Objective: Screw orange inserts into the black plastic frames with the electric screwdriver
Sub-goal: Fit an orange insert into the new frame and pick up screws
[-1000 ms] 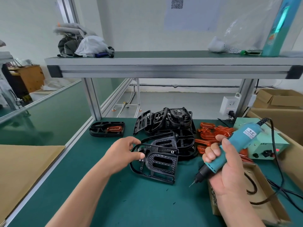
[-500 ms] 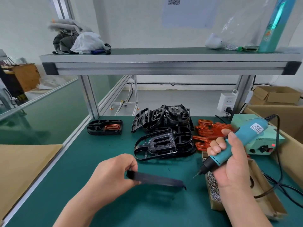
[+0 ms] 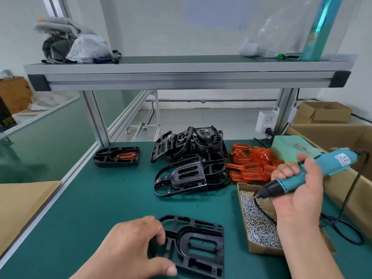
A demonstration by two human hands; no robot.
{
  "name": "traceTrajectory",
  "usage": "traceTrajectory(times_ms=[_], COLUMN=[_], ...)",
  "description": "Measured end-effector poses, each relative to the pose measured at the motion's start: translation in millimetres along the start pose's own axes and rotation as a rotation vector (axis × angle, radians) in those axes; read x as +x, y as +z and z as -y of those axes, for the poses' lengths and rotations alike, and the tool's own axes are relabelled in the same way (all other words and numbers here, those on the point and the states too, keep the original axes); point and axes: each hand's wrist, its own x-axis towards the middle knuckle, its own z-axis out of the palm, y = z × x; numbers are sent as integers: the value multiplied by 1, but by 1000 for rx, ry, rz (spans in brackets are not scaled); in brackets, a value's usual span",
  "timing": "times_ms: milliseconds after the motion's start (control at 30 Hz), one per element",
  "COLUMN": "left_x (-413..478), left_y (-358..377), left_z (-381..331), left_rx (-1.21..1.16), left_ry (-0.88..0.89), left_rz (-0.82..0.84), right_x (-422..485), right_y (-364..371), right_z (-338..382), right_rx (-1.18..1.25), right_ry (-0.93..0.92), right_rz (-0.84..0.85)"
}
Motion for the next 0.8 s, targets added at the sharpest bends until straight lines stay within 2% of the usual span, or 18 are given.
traceTrajectory(times_ms=[133,233,300,433,500,533,600,733,800], left_x=[6,21,36,66,87,98,123,175,198], left_y=[5,8,9,4,-2,-5,-9,-8,-2], left_z=[2,-1,-11,-50,-75,-88,-112,-149,-163], left_rx=[-166,-446,-749,-1305,-1490,-1484,-1295,-637,-285], left_ry=[-11,-104,-148,-160,-158,-140,-91,87,163], left_rz=[-163,-226,-154,150,277,296,260,13,-38], right_x=[2,3,3,5,6,7,9,13,14], right_y=[-5,-4,-4,-6,-8,-9,-10,-12,-11], right_z=[5,6,6,10,12,13,14,14,13], right_rx=[25,29,33,61,76,79,83,85,86], right_ry=[-25,-29,-27,-29,-38,-41,-50,-68,-71], right_rz=[-27,-35,-37,-46,-55,-59,-70,-100,-109])
